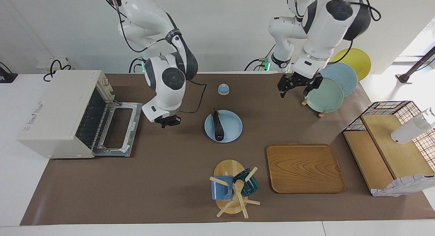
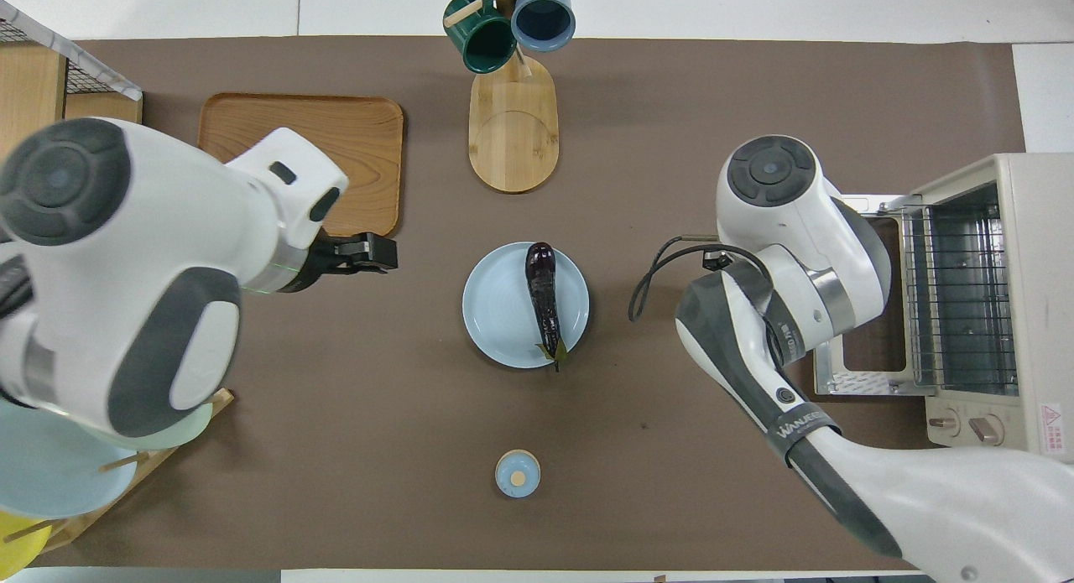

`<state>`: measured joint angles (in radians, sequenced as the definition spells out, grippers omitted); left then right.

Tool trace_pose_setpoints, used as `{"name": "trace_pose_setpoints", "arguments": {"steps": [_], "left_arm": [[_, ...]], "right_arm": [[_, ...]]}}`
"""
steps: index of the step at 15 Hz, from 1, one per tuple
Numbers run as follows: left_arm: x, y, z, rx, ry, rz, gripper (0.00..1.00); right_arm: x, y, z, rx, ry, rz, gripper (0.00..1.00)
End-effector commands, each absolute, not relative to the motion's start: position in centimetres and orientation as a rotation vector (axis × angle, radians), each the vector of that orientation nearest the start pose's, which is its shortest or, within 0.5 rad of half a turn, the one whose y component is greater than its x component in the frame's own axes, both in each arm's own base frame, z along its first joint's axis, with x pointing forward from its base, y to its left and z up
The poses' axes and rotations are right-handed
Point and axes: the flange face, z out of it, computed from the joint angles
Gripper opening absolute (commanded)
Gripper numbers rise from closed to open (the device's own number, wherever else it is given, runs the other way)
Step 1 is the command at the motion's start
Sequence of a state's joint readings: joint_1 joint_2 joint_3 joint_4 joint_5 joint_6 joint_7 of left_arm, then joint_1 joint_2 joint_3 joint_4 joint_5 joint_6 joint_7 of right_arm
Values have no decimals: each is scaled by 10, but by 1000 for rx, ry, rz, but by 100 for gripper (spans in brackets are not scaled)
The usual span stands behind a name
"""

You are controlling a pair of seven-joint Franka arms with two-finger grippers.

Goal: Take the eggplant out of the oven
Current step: 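Grasp the purple eggplant on the plate with the left gripper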

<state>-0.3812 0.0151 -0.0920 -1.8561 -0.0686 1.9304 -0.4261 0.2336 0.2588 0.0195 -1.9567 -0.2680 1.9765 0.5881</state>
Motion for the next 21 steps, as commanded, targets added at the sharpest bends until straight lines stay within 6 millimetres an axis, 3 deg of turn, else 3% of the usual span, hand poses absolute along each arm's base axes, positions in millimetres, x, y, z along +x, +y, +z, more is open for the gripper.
{"name": "trace_pose_setpoints", "arguments": {"steps": [1, 3, 7, 10, 12, 14, 16, 21], "left_arm": [[506, -331, 455, -3255, 61, -52, 100], [501, -364, 428, -3275, 103, -93, 100], [494, -410, 372, -3283, 190, -104, 100], [501, -422, 343, -3298, 183, -134, 100], [502, -425, 335, -3303, 187, -150, 100], [495, -432, 324, -3304, 194, -148, 100], [491, -438, 320, -3308, 186, -149, 100], [484, -440, 314, -3300, 202, -135, 100]], "right_arm": [[536, 94, 308, -3440, 378, 242, 0], [531, 91, 297, -3464, 358, 249, 0], [526, 69, 283, -3493, 355, 261, 0], [529, 54, 284, -3571, 274, 232, 0], [536, 46, 289, -3600, 252, 219, 0], [547, 41, 303, -3612, 194, 248, 0], [560, 22, 329, -3618, 162, 292, 0], [568, -5, 385, -3620, 93, 380, 0]]}}
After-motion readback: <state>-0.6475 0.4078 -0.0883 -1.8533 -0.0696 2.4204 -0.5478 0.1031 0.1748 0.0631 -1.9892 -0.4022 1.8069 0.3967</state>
